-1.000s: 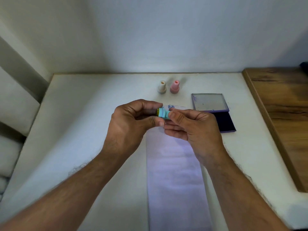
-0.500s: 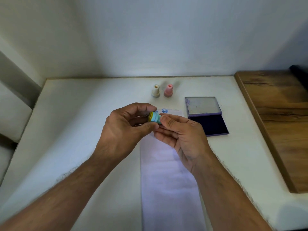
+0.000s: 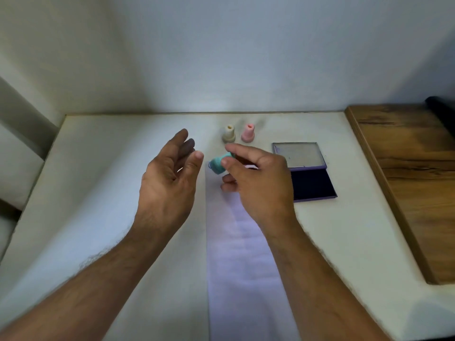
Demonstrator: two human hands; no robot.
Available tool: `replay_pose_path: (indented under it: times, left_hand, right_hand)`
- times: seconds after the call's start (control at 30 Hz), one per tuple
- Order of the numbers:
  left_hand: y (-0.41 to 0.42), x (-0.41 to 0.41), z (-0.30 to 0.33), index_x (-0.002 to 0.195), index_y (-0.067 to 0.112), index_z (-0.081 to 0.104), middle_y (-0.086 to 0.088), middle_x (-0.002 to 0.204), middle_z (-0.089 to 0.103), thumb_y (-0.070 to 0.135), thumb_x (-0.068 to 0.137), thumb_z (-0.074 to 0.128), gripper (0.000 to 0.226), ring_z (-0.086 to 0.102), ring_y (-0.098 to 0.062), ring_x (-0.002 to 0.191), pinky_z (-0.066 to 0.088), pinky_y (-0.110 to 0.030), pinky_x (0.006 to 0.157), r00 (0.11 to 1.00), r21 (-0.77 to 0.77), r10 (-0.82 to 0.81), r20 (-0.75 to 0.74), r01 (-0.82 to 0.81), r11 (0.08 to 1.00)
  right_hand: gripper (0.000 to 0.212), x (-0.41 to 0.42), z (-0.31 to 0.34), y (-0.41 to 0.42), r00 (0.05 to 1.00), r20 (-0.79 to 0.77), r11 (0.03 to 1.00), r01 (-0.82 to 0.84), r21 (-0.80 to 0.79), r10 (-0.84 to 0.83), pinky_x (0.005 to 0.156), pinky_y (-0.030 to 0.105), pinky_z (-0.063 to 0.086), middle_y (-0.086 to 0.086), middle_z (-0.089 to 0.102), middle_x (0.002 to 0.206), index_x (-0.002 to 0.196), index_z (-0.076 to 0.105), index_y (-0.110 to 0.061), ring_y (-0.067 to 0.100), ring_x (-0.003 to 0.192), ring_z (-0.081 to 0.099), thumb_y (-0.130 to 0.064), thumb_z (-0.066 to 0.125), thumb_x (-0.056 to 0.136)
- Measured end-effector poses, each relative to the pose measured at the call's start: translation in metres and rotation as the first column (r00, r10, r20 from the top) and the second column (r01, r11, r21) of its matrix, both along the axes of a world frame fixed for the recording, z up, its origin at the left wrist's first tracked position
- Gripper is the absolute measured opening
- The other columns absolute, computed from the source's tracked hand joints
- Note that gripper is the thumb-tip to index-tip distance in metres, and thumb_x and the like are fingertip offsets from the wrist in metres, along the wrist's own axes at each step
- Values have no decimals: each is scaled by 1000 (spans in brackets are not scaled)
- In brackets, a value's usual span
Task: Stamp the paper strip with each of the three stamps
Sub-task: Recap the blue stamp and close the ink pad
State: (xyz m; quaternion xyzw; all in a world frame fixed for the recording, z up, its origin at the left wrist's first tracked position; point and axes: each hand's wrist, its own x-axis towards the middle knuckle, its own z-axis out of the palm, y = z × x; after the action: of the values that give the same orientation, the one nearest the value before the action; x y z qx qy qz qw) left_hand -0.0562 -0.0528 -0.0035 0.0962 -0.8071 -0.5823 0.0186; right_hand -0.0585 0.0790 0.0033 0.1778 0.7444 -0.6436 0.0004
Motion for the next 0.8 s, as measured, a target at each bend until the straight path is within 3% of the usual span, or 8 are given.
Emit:
replay_pose_path:
  times: [0.1, 0.2, 0.3, 0.47, 0.53, 0.63, 0.7, 0.8]
  left_hand:
    - [1, 0, -2, 143, 28, 45, 12, 135, 59, 20, 97, 55, 47, 55, 5, 119, 40, -24, 108, 1000, 2, 10, 11, -10, 1000]
    - [1, 1, -3, 142, 27, 45, 13, 136, 57, 13, 97, 52, 48, 54, 6, 120, 38, -18, 106, 1000, -12, 10, 18, -10, 1000]
    - [1, 1, -3, 143, 26, 44, 13, 136, 57, 10, 97, 51, 49, 53, 7, 121, 37, -15, 103, 1000, -23, 10, 22, -9, 1000]
    - [0, 0, -5, 143, 24, 45, 12, 136, 57, 9, 96, 52, 50, 53, 5, 121, 38, -18, 106, 999, -23, 23, 29, -22, 999]
    - [0, 0, -6, 142, 24, 45, 12, 136, 57, 8, 96, 52, 49, 53, 5, 121, 38, -18, 106, 999, -20, 27, 33, -26, 999]
    - [-1, 0, -7, 142, 24, 46, 12, 136, 57, 8, 96, 53, 49, 53, 5, 121, 38, -17, 105, 999, -28, 28, 36, -27, 999]
    - [-1, 0, -8, 142, 24, 46, 13, 136, 57, 8, 96, 53, 50, 53, 5, 121, 37, -15, 103, 999, -30, 26, 38, -25, 999]
    - [-1, 1, -6, 142, 25, 46, 13, 135, 57, 9, 96, 53, 49, 54, 6, 120, 37, -13, 102, 999, -31, 24, 33, -23, 999]
  right_hand:
    - [36, -7, 0, -10, 995, -64, 918, -40, 394, 71, 87, 25, 56, -6, 73, 111, 119, 67, -26, 11, 92, 70, -29, 73, 84]
    - [32, -15, 0, -18, 987, -94, 829, -55, 556, 128, 95, 24, 48, -2, 71, 117, 121, 65, -22, 14, 107, 66, -29, 67, 89]
    - [32, -26, -3, -23, 978, -114, 768, -62, 638, 173, 102, 25, 41, 3, 68, 121, 123, 63, -18, 19, 117, 60, -28, 62, 93]
    - [29, -47, -10, -30, 963, -163, 723, -44, 689, 214, 106, 37, 41, 8, 70, 112, 117, 67, -12, 22, 101, 65, -23, 65, 90]
    - [30, -52, -9, -30, 961, -133, 700, -79, 710, 244, 107, 31, 37, 5, 70, 114, 119, 66, -15, 20, 104, 64, -23, 63, 91]
    - [32, -55, -12, -29, 962, -49, 662, -149, 734, 270, 87, 16, 27, -1, 66, 119, 127, 59, -21, 13, 109, 59, -22, 58, 95]
    - [32, -54, -14, -30, 965, -23, 664, -163, 730, 263, 79, 14, 18, -3, 66, 119, 127, 57, -22, 11, 108, 59, -17, 56, 96]
    - [35, -48, -13, -31, 967, -75, 681, -114, 723, 241, 90, 20, 35, 0, 63, 123, 129, 54, -21, 15, 111, 58, -20, 59, 95]
